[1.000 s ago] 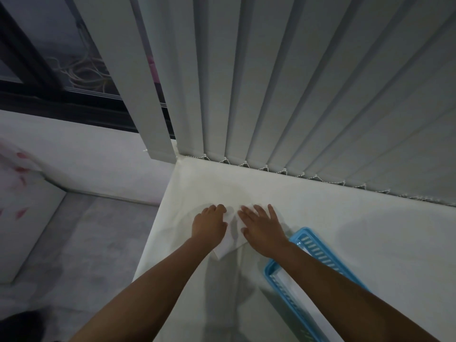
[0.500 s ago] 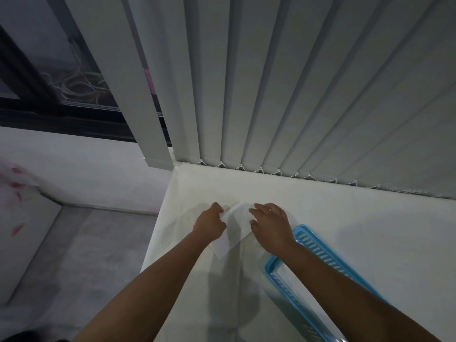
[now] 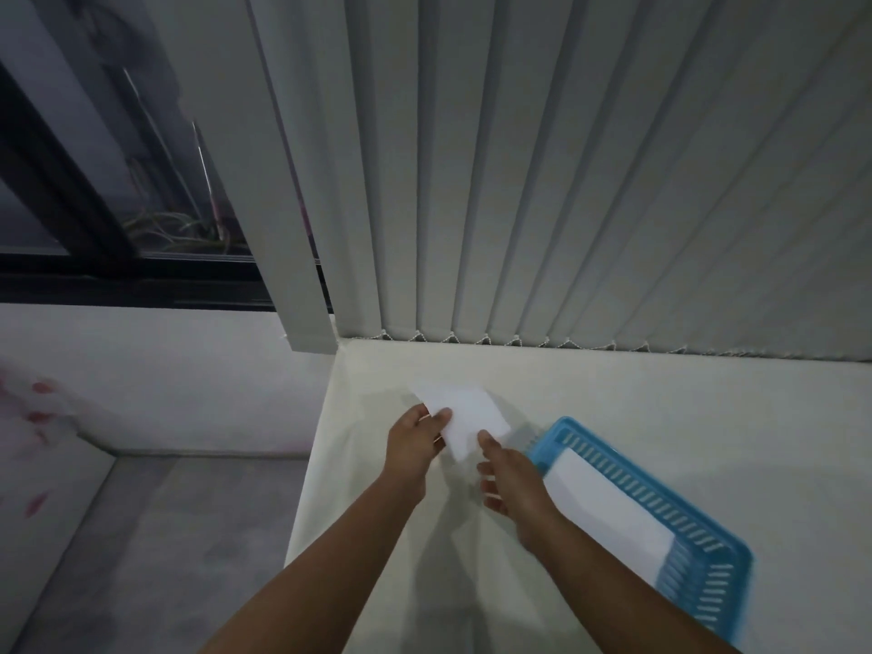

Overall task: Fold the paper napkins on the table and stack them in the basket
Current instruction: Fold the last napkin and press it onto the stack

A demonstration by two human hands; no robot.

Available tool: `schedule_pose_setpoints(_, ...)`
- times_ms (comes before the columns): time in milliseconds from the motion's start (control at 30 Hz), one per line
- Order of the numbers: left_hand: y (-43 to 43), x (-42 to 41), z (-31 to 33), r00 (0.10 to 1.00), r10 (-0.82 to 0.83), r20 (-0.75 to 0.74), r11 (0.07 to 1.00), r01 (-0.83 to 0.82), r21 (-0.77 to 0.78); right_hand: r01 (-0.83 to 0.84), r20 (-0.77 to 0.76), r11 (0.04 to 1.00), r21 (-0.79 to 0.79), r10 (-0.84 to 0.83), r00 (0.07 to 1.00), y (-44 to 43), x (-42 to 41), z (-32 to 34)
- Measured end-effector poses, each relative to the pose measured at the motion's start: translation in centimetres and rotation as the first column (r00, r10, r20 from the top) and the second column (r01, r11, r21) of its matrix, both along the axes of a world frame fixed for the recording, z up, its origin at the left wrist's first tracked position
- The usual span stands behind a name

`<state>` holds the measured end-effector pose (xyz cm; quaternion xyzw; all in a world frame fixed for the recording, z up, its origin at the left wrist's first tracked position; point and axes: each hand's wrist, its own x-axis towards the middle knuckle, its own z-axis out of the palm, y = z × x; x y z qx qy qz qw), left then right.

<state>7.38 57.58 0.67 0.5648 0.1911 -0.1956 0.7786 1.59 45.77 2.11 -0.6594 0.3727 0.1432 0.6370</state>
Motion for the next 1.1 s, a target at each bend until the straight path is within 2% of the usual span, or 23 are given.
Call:
schedule_pose_setpoints(67,-0.2,-1.6,0.4,1.0,0.024,-0.009,0.998,-0.024,-0.052,0.116,0.051,0.989,0.094,-0.121,0.991,0.4,-0.3,0.4)
schedule_pose_setpoints(167,-0.5,-2.4,0.1,0.994,0.048,-0.101,0.99,-0.061,-0.126,0.125,0.18,0.992,0.012,-0.125,0.976,0.3,0.1,0.6)
schedule_pose_setpoints(300,-0.4,-2.4,0.0,0.989,0.047,-0.143,0.972,-0.079,-0.223,0.098,0.195,0.988,-0.123,-0.073,0.978,-0.4,-1.4,0.7)
schedule_pose_setpoints(367,-0.9,-2.0,0.2,0.986,0.059,-0.154,0.966,-0.095,-0.241,0.142,0.208,0.982,-0.126,-0.114,0.972,-1.3,-2.5,0.7)
schedule_pose_setpoints(433,-2.0,-2.1,0.5,0.988,0.046,-0.147,0.963,-0.083,-0.258,0.221,0.233,0.975,-0.019,-0.211,0.949,-2.4,-3.6,0.9)
schedule_pose_setpoints(567,-5.2,-3.5,1.3,0.991,-0.027,-0.132,0.959,-0.011,-0.282,0.243,0.223,0.901,0.358,-0.336,0.915,-3.6,-5.2,1.2)
schedule_pose_setpoints(633,-6.6,-4.0,1.4,0.991,-0.034,-0.128,0.962,-0.002,-0.271,0.261,0.233,0.888,0.378,-0.364,0.902,-4.2,-5.8,1.3)
schedule_pose_setpoints(767,-8.0,-4.5,1.2,0.992,-0.078,-0.095,0.975,0.056,-0.215,0.327,0.241,0.924,0.199,-0.37,0.897,-5.9,-7.0,1.5)
schedule_pose_setpoints(900,-8.7,-4.8,0.7,0.99,-0.119,-0.074,0.987,0.11,-0.116,0.386,0.253,0.921,0.056,-0.387,0.887,-8.7,-8.4,1.1)
schedule_pose_setpoints(1000,-9.2,-5.2,0.6,0.983,-0.18,-0.026,0.982,0.181,0.045,0.444,0.242,0.896,0.027,-0.436,0.867,-10.6,-9.6,1.0)
schedule_pose_setpoints(1100,-9.7,-5.6,0.5,0.958,-0.281,0.057,0.934,0.259,0.244,0.459,0.227,0.888,-0.01,-0.445,0.866,-12.1,-10.7,0.8)
